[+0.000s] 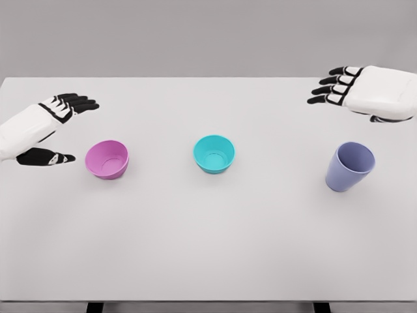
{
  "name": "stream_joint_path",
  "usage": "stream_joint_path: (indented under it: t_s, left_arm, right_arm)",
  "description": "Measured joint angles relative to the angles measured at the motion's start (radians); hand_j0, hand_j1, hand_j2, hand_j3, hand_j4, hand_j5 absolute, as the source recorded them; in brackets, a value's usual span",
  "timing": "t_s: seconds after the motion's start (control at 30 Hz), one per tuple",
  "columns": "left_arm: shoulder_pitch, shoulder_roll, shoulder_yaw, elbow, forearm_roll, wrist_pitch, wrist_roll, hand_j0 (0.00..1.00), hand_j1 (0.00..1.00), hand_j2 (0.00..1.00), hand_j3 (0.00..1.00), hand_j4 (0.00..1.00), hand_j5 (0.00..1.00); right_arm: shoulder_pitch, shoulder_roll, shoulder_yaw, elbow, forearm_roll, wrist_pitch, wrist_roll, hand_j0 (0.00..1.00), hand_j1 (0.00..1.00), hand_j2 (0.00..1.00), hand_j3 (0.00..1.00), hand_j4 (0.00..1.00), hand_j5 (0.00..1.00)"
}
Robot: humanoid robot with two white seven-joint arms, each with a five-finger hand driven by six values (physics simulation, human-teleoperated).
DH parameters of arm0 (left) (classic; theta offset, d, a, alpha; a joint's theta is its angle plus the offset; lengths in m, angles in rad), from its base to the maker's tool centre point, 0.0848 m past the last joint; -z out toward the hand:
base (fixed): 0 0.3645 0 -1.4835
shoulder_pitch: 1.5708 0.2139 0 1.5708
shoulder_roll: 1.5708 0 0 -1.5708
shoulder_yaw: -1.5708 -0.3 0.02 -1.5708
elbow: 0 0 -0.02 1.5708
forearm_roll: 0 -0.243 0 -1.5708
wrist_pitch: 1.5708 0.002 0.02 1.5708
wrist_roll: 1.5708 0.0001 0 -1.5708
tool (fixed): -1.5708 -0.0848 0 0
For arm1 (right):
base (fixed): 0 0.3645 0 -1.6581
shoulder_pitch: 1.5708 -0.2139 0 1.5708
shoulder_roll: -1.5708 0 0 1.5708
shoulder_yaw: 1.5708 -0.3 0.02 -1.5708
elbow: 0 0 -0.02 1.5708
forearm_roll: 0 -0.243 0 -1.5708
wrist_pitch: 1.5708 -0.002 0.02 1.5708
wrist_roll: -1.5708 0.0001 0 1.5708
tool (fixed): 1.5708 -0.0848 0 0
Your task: Stacking bowl and cup with both arms
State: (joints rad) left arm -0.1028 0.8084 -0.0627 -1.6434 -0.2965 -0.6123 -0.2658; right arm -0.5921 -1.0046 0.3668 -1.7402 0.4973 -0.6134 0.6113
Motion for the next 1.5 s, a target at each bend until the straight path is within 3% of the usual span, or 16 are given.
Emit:
stream_joint_path:
  t_s: [0.17, 0.33, 0.43, 0.5, 0.57, 0.6, 0.63, 0.73, 0.83, 1.33, 1.5]
  left_arm:
    - [-0.002, 0.000, 0.003, 0.001, -0.002, 0.000, -0.011, 1.00, 1.00, 1.00, 1.00, 1.00, 1.00]
    - [-0.035, 0.054, 0.024, 0.000, 0.017, 0.000, -0.142, 1.00, 1.00, 1.00, 1.00, 1.00, 1.00]
    - [-0.138, 0.133, 0.018, -0.022, 0.038, 0.000, -0.263, 1.00, 1.00, 1.00, 1.00, 1.00, 1.00]
    - [-0.234, 0.159, -0.021, -0.039, 0.061, 0.001, -0.303, 1.00, 1.00, 1.00, 1.00, 1.00, 1.00]
    - [-0.440, 0.171, -0.147, -0.043, 0.087, -0.002, -0.324, 1.00, 1.00, 1.00, 1.00, 1.00, 1.00]
    - [-0.498, 0.176, -0.225, -0.043, 0.110, 0.002, -0.329, 1.00, 1.00, 1.00, 1.00, 1.00, 1.00]
    - [-0.517, 0.181, -0.299, -0.044, 0.123, 0.001, -0.334, 1.00, 1.00, 1.00, 1.00, 1.00, 1.00]
    - [-0.525, 0.193, -0.453, -0.052, 0.150, -0.001, -0.341, 1.00, 1.00, 1.00, 1.00, 1.00, 1.00]
    - [-0.529, 0.198, -0.515, -0.063, 0.164, -0.002, -0.344, 1.00, 1.00, 1.00, 1.00, 1.00, 1.00]
    - [-0.515, 0.256, -0.586, -0.075, 0.205, -0.001, -0.346, 1.00, 1.00, 1.00, 1.00, 1.00, 1.00]
    - [-0.518, 0.255, -0.602, -0.070, 0.208, 0.085, -0.345, 1.00, 1.00, 1.00, 1.00, 1.00, 1.00]
  right_arm:
    - [-0.002, 0.000, -0.025, -0.009, -0.019, 0.000, 0.000, 1.00, 1.00, 1.00, 1.00, 1.00, 1.00]
    - [0.005, 0.002, -0.064, -0.011, -0.061, 0.000, 0.000, 1.00, 1.00, 1.00, 1.00, 1.00, 1.00]
    - [0.025, 0.002, -0.059, 0.006, -0.080, 0.000, 0.000, 1.00, 1.00, 1.00, 1.00, 1.00, 1.00]
    - [0.026, 0.002, -0.057, 0.013, -0.085, 0.000, 0.000, 1.00, 1.00, 1.00, 1.00, 1.00, 1.00]
    - [0.023, 0.005, -0.056, 0.016, -0.087, 0.000, 0.000, 1.00, 1.00, 1.00, 1.00, 1.00, 1.00]
    - [0.021, 0.007, -0.056, 0.018, -0.088, 0.000, 0.000, 1.00, 1.00, 1.00, 1.00, 1.00, 1.00]
    - [0.021, 0.008, -0.056, 0.018, -0.089, 0.000, 0.000, 1.00, 1.00, 1.00, 1.00, 1.00, 1.00]
    - [0.023, 0.010, -0.055, 0.021, -0.090, 0.000, 0.000, 1.00, 1.00, 1.00, 1.00, 1.00, 1.00]
    - [0.023, 0.005, -0.055, 0.024, -0.090, 0.000, 0.000, 1.00, 1.00, 1.00, 1.00, 1.00, 1.00]
    - [0.058, -0.001, -0.054, 0.030, -0.090, 0.000, 0.000, 1.00, 1.00, 1.00, 1.00, 1.00, 1.00]
    - [0.055, 0.003, -0.054, 0.049, -0.090, 0.000, 0.000, 1.00, 1.00, 1.00, 1.00, 1.00, 1.00]
